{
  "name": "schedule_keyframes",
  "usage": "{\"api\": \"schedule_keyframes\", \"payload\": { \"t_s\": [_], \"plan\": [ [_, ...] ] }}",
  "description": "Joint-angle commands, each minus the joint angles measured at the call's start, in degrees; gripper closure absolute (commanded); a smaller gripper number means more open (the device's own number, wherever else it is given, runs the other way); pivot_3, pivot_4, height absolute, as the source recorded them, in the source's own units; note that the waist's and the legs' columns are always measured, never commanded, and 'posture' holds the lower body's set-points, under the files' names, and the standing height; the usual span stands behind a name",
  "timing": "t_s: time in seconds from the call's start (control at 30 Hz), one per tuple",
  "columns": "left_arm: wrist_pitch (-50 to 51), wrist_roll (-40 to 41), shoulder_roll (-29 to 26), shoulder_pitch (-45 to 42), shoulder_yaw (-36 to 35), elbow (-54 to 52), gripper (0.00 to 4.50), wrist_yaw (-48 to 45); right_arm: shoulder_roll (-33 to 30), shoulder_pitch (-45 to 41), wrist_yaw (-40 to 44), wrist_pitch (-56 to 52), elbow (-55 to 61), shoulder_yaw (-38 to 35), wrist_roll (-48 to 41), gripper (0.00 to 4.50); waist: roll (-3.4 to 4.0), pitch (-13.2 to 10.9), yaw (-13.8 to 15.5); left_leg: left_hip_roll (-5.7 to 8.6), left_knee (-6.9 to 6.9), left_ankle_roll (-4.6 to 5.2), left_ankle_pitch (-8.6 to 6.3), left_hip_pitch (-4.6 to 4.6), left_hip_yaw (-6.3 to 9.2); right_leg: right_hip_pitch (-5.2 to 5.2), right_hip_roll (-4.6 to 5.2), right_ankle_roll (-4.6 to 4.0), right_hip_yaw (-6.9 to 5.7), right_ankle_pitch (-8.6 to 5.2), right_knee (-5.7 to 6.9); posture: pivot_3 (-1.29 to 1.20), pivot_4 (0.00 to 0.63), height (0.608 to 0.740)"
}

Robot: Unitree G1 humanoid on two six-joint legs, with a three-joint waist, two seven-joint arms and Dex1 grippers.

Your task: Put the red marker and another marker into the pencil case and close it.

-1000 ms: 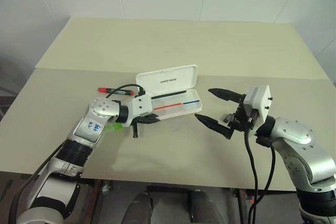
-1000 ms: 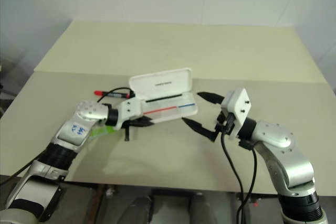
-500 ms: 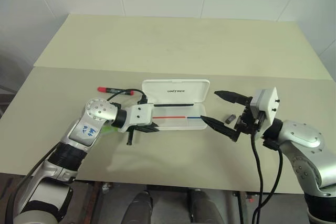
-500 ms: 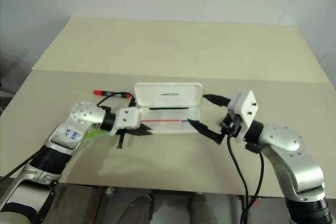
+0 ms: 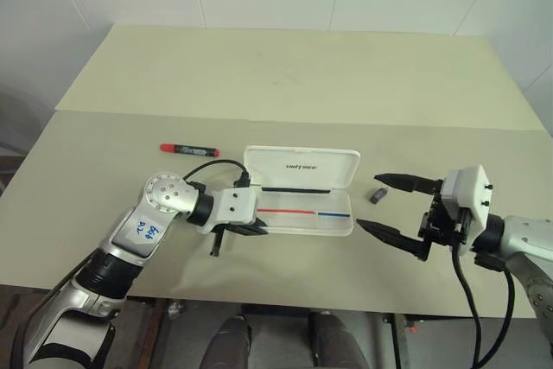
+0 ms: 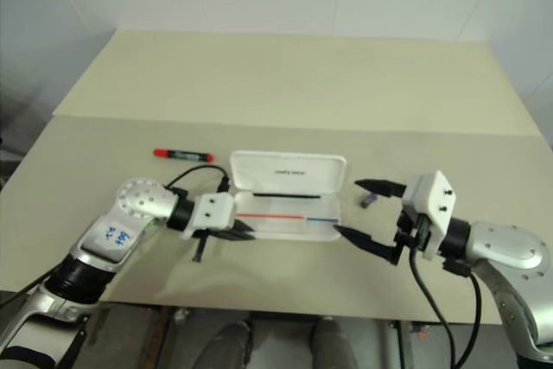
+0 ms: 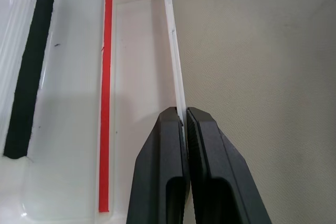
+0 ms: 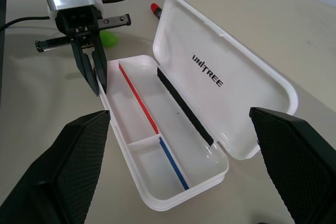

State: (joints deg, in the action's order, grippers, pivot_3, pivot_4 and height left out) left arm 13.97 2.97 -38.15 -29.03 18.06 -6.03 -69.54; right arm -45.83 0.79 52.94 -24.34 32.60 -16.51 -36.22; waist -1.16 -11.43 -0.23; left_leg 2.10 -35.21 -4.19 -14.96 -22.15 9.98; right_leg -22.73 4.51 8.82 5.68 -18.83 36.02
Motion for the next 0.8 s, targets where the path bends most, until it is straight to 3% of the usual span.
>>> {"api": "schedule_keyframes", "payload": {
  "t_s": [0.03,0.23,0.27,0.5,0.8],
  "plan": [
    [-1.14,-0.46,-1.19,0.52,-0.14,-0.34,4.47,0.06,-0.43,-1.16,0.12,0.84,1.32,-1.03,-0.99,0.00,0.00,0.00,0.00,0.00,0.00,0.00,0.00,0.00,0.00,0.00,0.00,0.00,0.00,0.00,0.00,0.00,0.150,0.740],
    [1.19,-1.43,-2.04,1.40,-0.20,-0.76,4.47,1.28,-0.05,-1.80,-0.29,0.83,1.43,-0.25,-0.80,0.00,0.00,0.00,-0.01,0.00,0.00,0.00,0.00,-0.01,0.00,0.00,0.00,0.00,0.00,0.00,-0.02,0.00,0.150,0.740],
    [2.01,-1.36,-2.10,1.52,-0.20,-0.96,3.90,1.37,-0.03,-2.09,-0.33,0.83,1.32,-0.11,-0.80,0.00,0.00,0.00,-0.04,0.00,-0.01,0.00,0.00,0.00,0.00,0.00,0.00,0.00,0.00,0.00,-0.01,0.00,0.150,0.740],
    [4.95,4.13,-1.37,1.34,-1.63,-3.91,1.74,-0.77,0.24,-3.80,0.04,1.12,0.05,1.08,-0.34,0.00,0.00,0.00,0.02,0.01,-0.03,0.00,0.01,0.02,0.00,0.05,0.01,0.01,0.00,0.01,0.01,0.00,0.150,0.740],
    [6.63,11.00,-3.64,0.38,-4.98,-6.50,1.74,-4.74,1.73,-5.74,-0.02,1.99,-1.27,4.06,0.54,0.00,0.00,0.00,0.05,0.01,-0.04,0.00,0.00,0.01,0.00,0.05,0.01,0.01,0.00,0.01,-0.02,0.00,0.150,0.740]
  ]
}}
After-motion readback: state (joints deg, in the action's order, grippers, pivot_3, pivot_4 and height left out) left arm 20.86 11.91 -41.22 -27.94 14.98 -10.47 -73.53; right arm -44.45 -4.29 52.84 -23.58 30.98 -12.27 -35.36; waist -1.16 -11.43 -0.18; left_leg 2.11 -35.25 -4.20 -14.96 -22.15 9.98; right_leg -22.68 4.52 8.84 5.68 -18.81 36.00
